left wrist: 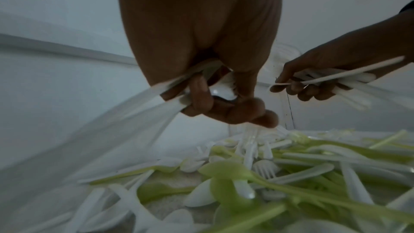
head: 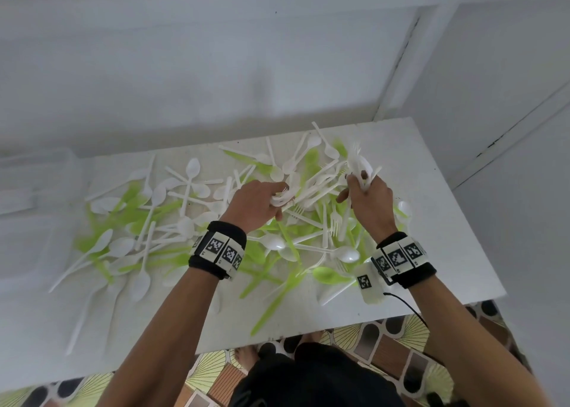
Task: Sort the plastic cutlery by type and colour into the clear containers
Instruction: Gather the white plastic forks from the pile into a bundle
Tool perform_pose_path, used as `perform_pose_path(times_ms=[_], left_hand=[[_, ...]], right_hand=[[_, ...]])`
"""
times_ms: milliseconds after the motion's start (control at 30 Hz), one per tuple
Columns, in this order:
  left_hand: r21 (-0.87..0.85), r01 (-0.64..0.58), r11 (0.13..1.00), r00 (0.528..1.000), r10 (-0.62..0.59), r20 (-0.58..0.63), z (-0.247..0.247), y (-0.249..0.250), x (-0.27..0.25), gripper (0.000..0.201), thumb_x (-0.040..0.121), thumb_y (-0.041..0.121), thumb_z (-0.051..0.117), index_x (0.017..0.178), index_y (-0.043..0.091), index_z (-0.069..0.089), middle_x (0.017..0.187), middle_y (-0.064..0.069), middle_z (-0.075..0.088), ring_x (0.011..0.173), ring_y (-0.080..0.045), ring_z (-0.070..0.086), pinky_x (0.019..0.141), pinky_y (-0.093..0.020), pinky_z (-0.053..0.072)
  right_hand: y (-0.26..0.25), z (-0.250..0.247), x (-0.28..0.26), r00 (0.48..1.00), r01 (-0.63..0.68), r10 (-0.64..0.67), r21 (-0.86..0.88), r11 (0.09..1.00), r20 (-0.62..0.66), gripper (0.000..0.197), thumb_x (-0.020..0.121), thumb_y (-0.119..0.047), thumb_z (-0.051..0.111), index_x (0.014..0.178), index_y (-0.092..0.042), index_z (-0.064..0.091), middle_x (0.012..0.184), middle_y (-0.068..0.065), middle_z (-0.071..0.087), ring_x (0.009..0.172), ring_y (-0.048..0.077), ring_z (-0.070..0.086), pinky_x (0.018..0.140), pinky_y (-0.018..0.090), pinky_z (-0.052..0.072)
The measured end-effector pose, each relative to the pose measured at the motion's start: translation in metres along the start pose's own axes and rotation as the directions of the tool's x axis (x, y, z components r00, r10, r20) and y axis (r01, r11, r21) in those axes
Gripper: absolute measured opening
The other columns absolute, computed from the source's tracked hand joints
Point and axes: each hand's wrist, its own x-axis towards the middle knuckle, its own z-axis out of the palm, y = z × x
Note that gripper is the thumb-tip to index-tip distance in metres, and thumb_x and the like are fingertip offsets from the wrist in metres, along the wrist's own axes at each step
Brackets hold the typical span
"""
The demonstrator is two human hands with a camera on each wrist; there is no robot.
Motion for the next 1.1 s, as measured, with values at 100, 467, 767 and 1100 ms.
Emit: perform_pose_path(times_ms=[100,467,767,1100], left_hand=[[-0.189,-0.072,0.979,0.996,0.061,-0.064,0.002,0.006,-0.002,0.027,0.095,0.016,0.058,0.099,0.038,0.073,0.067,0.011,0.072,0.051,-0.007,0.065,0.063,-0.032,0.058],[-0.268,-0.227,0.936,0.972,0.202,-0.119,0.01,0.011,0.001,0.044,0.089,0.009,0.061,0.117,0.042,0.07,0.094,0.005,0.074,0.059,-0.01,0.061,0.054,-0.03,0.052],[-0.547,0.356,0.758,0.899,-0.438,-0.021,-0.008,-0.02,0.017,0.041,0.096,0.04,0.065,0.097,0.0,0.073,0.066,0.004,0.062,0.047,-0.01,0.049,0.053,-0.028,0.046],[-0.581,0.354,0.733,0.829,0.042,0.558,0.002,0.036,0.014,0.031,0.1,0.023,0.058,0.072,0.011,0.062,0.059,0.002,0.052,0.052,-0.012,0.041,0.064,-0.026,0.036]], right_hand=[[-0.011,0.001,-0.003,0.998,-0.056,0.054,0.174,0.983,0.017,0.028,0.102,-0.023,0.052,0.081,-0.01,0.065,0.057,-0.004,0.061,0.048,0.009,0.054,0.052,0.02,0.045],[-0.006,0.02,-0.004,0.829,-0.545,0.375,0.453,0.705,0.414,0.026,0.09,-0.033,0.075,0.095,-0.013,0.06,0.057,-0.005,0.046,0.04,0.008,0.034,0.041,0.021,0.029],[-0.006,0.003,0.012,0.997,0.033,-0.042,0.125,0.992,0.07,0.046,0.094,-0.043,0.069,0.067,-0.007,0.064,0.054,0.003,0.059,0.045,0.013,0.053,0.049,0.029,0.044],[-0.009,0.014,0.015,0.979,0.105,-0.105,0.007,0.994,0.173,0.037,0.094,-0.036,0.07,0.062,-0.021,0.059,0.052,-0.005,0.057,0.048,0.011,0.053,0.058,0.028,0.041]])
